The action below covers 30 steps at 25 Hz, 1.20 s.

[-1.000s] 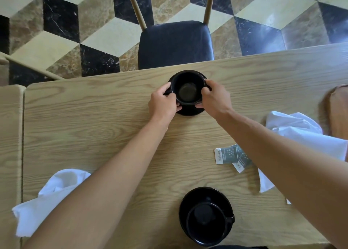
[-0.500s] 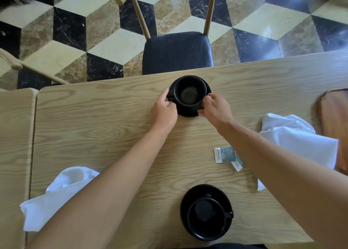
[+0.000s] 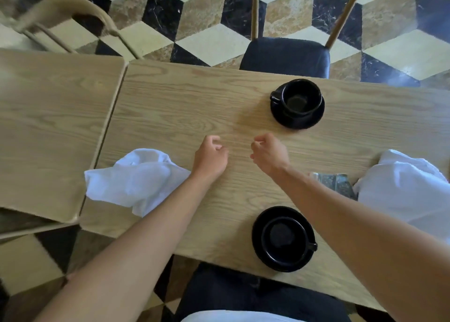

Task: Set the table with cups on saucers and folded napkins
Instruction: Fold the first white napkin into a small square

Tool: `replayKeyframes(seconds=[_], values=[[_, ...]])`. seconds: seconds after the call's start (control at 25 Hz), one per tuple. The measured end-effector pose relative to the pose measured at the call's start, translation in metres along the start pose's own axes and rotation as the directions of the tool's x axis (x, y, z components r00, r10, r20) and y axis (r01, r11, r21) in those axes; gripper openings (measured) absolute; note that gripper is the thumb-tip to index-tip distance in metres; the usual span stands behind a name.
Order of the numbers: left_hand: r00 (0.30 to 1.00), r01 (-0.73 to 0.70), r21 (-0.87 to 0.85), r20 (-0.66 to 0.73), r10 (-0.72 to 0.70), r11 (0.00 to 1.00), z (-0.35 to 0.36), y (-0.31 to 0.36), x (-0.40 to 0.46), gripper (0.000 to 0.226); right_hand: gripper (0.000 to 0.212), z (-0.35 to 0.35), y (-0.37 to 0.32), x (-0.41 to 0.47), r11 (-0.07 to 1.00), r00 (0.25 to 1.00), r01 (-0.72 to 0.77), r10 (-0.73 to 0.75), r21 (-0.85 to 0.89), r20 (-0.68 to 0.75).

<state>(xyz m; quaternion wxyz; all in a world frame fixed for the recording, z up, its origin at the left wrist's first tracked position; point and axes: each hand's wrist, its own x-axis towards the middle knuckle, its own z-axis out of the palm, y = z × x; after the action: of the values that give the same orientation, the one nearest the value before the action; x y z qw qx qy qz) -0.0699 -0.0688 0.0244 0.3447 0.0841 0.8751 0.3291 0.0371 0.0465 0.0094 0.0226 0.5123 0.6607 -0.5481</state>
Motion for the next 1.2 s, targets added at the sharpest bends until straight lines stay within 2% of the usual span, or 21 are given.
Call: replayKeyframes(seconds=[0.12, 0.32, 0.44, 0.56, 0.64, 0.76, 0.96, 1.08, 1.2], values=[[0.997, 0.035, -0.029, -0.064, -0.036, 0.999, -0.045, -0.041, -0.005, 0.031, 0.023, 0.051, -0.010, -0.015, 1.000, 0.999, 0.016, -0.015, -0.019, 0.045], [0.996, 0.024, -0.101, -0.084, -0.033, 0.995, -0.133, -0.100, 0.006, 0.029, 0.012, 0.148, -0.035, -0.037, 0.993, 0.992, 0.037, -0.023, -0.108, 0.122], [0.994, -0.045, -0.113, -0.101, 0.034, 0.993, -0.185, -0.133, 0.023, 0.025, 0.029, 0.195, -0.050, -0.045, 0.967, 0.992, 0.087, -0.063, -0.239, 0.106], [0.992, -0.107, -0.019, -0.074, 0.106, 0.994, -0.232, -0.164, 0.039, 0.031, 0.044, 0.224, -0.056, -0.052, 0.912, 0.988, 0.156, -0.149, -0.380, 0.048], [0.984, -0.176, 0.141, 0.024, 0.175, 0.974, -0.251, -0.180, 0.048, 0.044, 0.049, 0.230, -0.056, -0.053, 0.896, 0.992, 0.123, -0.123, -0.428, 0.027], [0.964, -0.249, 0.387, 0.188, 0.188, 0.888, -0.263, -0.195, 0.061, 0.054, 0.047, 0.228, -0.051, -0.053, 0.864, 0.998, 0.044, -0.058, -0.501, -0.011], [0.939, -0.340, 0.708, 0.292, 0.182, 0.619, -0.266, -0.213, 0.075, 0.065, 0.033, 0.212, -0.034, -0.062, 0.822, 0.997, -0.010, -0.036, -0.570, -0.069], [0.927, -0.376, 0.804, 0.327, 0.186, 0.461, -0.269, -0.221, 0.086, 0.069, 0.031, 0.203, -0.021, -0.069, 0.779, 0.996, 0.004, -0.061, -0.627, -0.069], [0.951, -0.309, 0.849, 0.277, 0.136, 0.430, -0.274, -0.225, 0.098, 0.066, 0.027, 0.190, -0.008, -0.072, 0.765, 0.998, 0.039, -0.058, -0.643, -0.008]])
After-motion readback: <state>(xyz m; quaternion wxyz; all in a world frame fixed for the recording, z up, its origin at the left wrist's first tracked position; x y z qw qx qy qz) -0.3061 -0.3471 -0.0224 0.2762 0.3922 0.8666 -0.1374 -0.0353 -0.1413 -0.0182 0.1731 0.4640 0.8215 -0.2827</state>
